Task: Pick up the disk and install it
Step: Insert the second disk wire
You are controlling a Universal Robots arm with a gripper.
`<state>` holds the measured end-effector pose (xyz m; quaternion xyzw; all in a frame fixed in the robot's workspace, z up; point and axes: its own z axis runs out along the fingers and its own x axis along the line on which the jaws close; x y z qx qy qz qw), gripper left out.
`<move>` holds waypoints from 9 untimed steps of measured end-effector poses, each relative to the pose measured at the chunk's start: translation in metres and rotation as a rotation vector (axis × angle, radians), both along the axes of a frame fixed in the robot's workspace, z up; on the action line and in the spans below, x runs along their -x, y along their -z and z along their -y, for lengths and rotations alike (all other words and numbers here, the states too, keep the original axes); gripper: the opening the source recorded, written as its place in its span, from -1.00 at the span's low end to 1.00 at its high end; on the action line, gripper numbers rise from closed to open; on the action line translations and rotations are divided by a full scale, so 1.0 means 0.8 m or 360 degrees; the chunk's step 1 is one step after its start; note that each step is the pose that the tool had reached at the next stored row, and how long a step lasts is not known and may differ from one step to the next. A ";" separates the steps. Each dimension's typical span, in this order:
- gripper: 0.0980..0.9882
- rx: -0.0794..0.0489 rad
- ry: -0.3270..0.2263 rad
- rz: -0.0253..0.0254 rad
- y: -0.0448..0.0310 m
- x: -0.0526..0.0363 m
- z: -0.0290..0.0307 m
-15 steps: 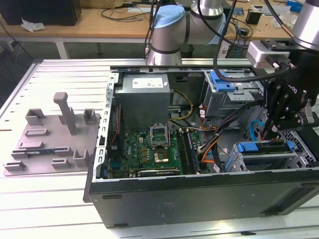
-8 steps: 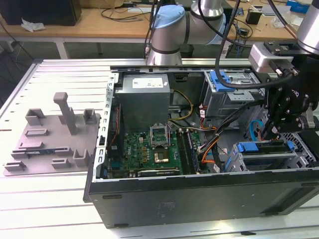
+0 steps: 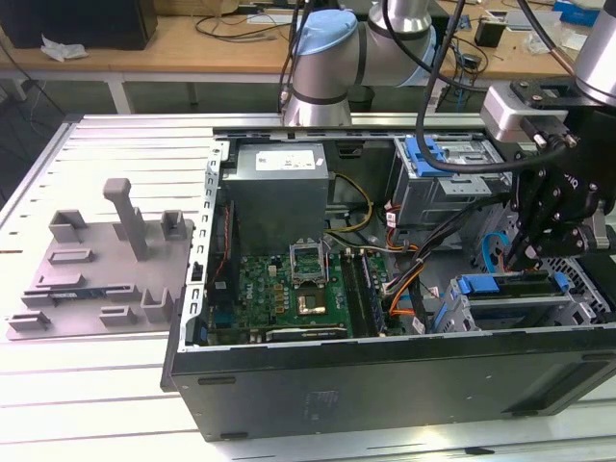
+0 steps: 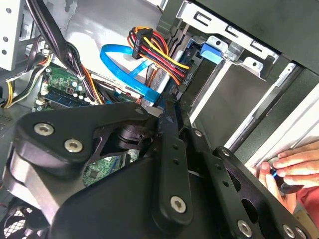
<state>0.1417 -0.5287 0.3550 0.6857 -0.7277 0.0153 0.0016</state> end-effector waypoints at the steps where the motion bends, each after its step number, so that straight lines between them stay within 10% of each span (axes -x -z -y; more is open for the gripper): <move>1: -0.86 0.0000 0.0000 0.00000 0.0000 0.000 0.0003; 9: -0.86 0.0000 0.0000 0.00000 0.0001 -0.001 0.0029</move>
